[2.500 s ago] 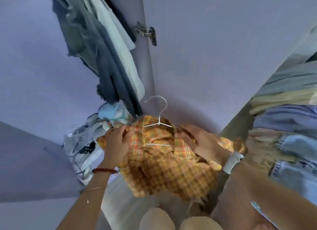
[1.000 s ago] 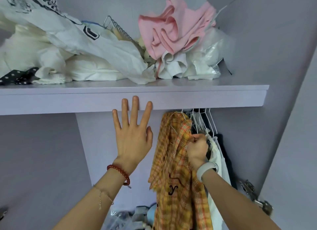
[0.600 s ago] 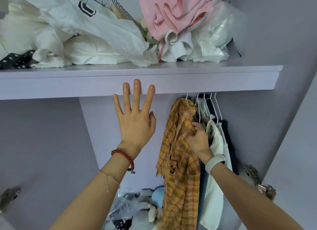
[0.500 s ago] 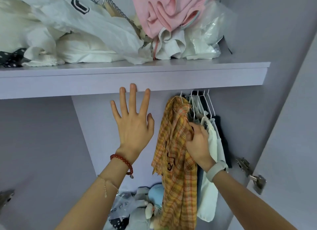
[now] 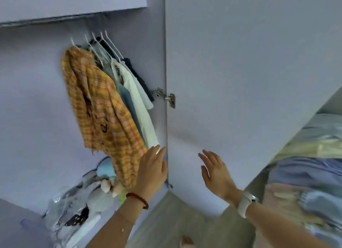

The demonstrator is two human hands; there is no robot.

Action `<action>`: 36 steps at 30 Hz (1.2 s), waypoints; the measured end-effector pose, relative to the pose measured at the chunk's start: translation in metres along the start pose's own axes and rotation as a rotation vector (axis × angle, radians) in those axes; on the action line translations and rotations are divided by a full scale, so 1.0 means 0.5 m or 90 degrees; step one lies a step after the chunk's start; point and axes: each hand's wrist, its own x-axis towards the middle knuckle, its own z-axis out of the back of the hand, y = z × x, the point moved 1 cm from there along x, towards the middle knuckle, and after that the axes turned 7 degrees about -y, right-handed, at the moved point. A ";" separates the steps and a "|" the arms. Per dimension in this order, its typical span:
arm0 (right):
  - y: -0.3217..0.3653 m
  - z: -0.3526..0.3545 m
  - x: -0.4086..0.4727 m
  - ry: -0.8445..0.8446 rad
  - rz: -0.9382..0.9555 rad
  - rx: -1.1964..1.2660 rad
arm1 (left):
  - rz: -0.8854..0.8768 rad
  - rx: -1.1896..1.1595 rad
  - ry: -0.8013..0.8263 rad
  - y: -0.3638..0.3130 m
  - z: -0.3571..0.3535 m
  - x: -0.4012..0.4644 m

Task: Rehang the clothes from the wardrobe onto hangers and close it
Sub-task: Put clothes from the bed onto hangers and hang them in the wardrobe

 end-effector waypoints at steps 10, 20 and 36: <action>-0.305 0.204 -0.346 -0.066 -0.424 -0.157 | -0.411 -0.221 0.270 -0.439 -0.257 -0.064; -0.666 0.389 -0.521 -0.226 -0.758 -0.123 | -0.553 -0.295 0.421 -0.894 -0.510 0.010; -1.418 0.431 -0.645 -0.143 -0.879 -0.014 | -0.581 0.032 0.610 -1.278 -1.059 0.028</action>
